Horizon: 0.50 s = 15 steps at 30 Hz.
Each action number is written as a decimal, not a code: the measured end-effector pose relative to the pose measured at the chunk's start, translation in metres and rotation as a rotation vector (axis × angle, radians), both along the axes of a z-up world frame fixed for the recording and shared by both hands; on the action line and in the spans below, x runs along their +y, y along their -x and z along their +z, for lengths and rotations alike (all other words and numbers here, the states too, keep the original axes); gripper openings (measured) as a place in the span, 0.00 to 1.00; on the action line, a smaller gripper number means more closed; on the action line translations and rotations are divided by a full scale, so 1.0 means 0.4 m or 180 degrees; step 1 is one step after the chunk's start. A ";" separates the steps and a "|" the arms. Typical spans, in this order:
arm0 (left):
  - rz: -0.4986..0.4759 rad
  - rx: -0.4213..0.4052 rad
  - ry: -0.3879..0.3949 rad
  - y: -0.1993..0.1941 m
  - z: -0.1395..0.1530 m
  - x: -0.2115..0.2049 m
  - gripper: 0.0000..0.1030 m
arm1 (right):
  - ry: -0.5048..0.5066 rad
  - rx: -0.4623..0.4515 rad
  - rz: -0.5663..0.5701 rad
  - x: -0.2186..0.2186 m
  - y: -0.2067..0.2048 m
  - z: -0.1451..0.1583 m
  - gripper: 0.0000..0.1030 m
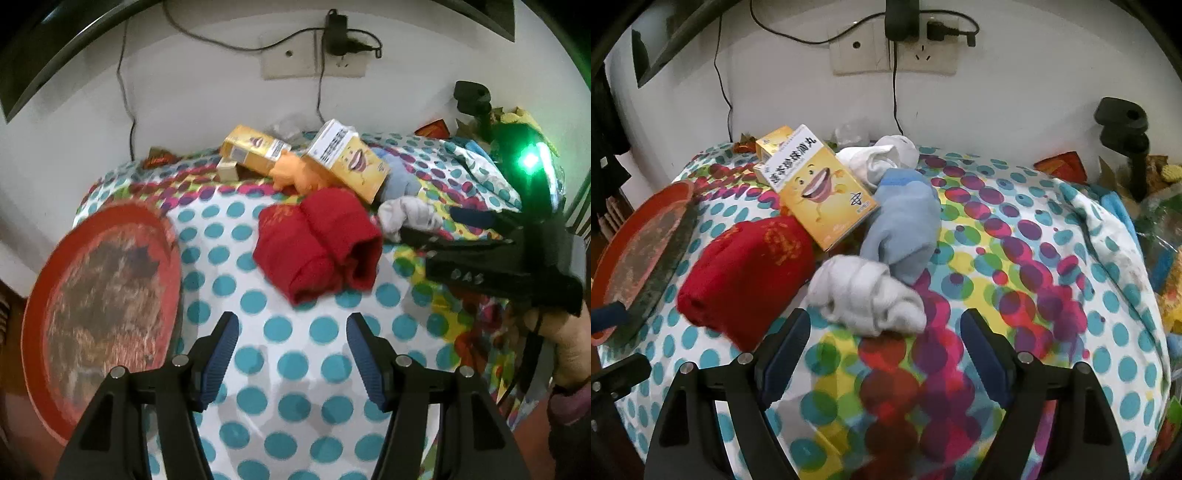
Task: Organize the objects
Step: 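Grasp the folded red sock with the left gripper while the right grasps the white rolled sock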
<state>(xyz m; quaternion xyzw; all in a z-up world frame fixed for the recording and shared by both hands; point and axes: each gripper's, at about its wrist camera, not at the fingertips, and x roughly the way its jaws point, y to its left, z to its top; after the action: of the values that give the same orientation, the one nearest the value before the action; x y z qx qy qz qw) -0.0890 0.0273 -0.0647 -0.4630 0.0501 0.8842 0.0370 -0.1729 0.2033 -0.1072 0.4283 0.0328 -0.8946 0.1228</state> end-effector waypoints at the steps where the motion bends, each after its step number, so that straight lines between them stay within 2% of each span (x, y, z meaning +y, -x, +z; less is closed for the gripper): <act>1: -0.0044 0.0012 0.0016 0.011 0.001 0.009 0.61 | 0.0001 -0.0002 0.0019 -0.002 0.007 -0.005 0.78; 3: -0.0094 0.0046 0.0041 0.028 0.006 0.022 0.61 | 0.0003 -0.0027 0.0084 -0.007 0.022 -0.015 0.72; 6: -0.0184 0.0086 0.0053 0.056 0.009 0.040 0.61 | 0.0129 -0.0106 0.0205 -0.013 0.041 -0.029 0.51; 8: -0.0223 0.0091 0.0042 0.079 0.008 0.049 0.61 | 0.0158 -0.0097 0.0263 -0.021 0.047 -0.034 0.47; 10: -0.0221 0.0035 0.0015 0.108 0.002 0.055 0.61 | 0.0191 -0.0083 0.0346 -0.029 0.049 -0.036 0.29; 15: -0.0254 -0.0111 -0.0093 0.160 -0.020 0.073 0.61 | 0.0336 -0.0022 0.0272 -0.001 0.034 -0.026 0.27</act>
<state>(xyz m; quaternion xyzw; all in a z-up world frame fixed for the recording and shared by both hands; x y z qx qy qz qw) -0.1528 0.0564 -0.0726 -0.4753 0.0549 0.8745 0.0799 -0.1863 0.2030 -0.1176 0.4226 0.0035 -0.8876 0.1834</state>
